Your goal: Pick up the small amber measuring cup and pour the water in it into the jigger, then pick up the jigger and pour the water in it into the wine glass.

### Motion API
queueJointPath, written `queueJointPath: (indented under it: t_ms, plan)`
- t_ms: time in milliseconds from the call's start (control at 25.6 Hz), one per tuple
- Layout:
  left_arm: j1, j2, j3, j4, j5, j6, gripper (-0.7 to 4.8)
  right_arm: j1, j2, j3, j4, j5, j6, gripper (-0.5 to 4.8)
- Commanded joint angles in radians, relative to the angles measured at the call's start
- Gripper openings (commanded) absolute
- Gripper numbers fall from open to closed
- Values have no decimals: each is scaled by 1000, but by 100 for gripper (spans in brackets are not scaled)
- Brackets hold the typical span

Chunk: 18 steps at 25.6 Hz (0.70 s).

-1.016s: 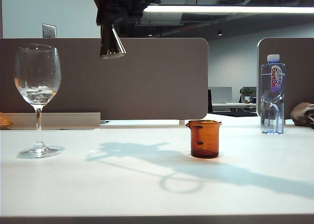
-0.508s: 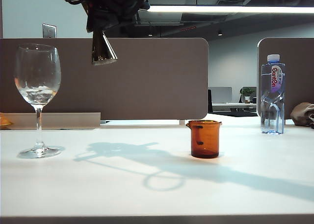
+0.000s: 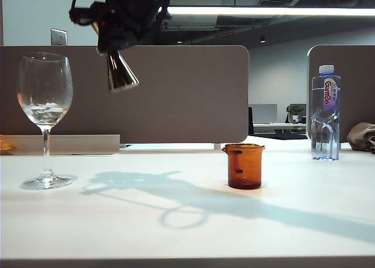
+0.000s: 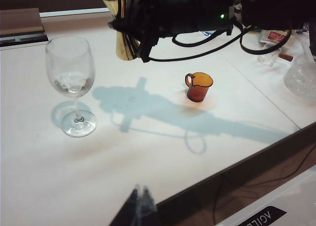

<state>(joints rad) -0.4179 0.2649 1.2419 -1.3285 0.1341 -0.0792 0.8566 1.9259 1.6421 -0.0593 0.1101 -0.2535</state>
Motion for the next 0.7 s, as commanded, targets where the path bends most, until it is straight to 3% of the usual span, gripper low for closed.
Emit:
queueJointPath:
  t_ms: [39, 703]
  plan:
    - [0, 1, 2, 6, 0, 0, -2, 0, 0, 7, 31, 0, -3, -5]
    - [0, 1, 2, 6, 0, 0, -2, -3, 33, 7, 71, -19, -2, -6]
